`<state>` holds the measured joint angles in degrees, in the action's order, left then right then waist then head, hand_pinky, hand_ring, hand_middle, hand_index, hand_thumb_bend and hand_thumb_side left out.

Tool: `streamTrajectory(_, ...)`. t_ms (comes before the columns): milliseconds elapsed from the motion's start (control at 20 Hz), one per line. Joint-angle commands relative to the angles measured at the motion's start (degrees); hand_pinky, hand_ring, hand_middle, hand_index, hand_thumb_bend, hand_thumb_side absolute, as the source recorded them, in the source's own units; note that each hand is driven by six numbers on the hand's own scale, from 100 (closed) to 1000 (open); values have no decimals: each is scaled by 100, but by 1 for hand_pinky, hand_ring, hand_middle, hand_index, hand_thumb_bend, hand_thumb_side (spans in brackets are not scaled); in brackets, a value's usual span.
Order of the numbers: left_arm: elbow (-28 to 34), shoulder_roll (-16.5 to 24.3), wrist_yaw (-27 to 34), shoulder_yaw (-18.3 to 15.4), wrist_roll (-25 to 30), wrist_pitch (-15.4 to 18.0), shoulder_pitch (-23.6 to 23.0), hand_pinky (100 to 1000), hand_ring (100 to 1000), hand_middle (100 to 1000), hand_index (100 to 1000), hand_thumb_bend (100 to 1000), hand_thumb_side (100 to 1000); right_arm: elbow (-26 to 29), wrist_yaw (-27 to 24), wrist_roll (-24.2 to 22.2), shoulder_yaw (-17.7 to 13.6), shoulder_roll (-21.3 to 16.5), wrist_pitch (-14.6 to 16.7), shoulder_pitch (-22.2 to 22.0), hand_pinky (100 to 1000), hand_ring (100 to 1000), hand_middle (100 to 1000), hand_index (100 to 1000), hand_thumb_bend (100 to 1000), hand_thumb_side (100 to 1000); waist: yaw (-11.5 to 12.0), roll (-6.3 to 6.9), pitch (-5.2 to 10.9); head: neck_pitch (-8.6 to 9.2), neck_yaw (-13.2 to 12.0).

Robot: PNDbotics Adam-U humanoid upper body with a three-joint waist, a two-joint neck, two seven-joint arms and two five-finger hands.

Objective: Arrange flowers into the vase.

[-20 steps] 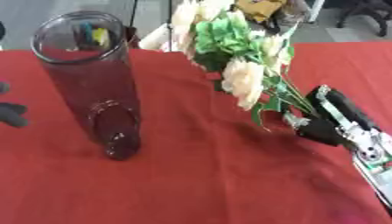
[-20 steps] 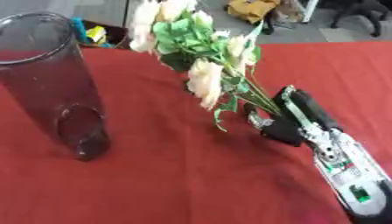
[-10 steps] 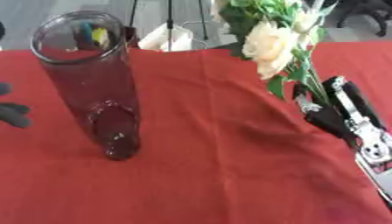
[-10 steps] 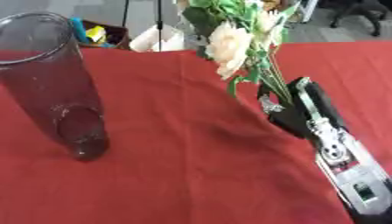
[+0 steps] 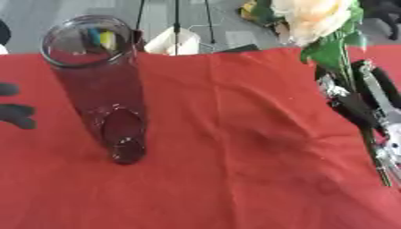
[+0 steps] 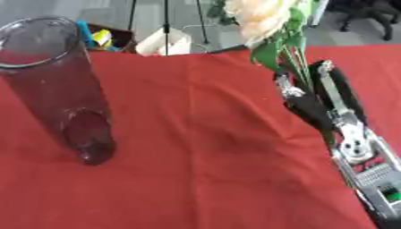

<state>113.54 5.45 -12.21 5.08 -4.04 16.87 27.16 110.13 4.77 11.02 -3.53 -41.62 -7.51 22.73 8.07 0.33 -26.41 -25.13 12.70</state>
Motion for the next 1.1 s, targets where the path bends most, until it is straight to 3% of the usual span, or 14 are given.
streamTrajectory(50,105,48,0,56,17,2,26,621,473,649,786,127,1000,335,-436,96,-93,-291,-43,116,100,137,100,100,100,694,12,-19,188,-12,-18)
streamTrajectory(300,105,53,16,64,30,-3,22,621,474,649,787,127,1000,442,-1261,288,-110,-448,-48,324,100,113,100,100,100,663,50,-43,220,-40,-10)
streamTrajectory(700,105,64,33,84,59,-7,13,621,473,649,787,127,1000,446,-2696,663,-80,-628,316,763,100,100,100,100,100,629,159,-108,242,-66,11)
streamTrajectory(1100,105,98,56,121,107,-6,-6,621,474,650,787,126,1000,446,-3665,820,4,-864,493,1214,100,100,100,100,100,612,320,-215,283,-91,69)
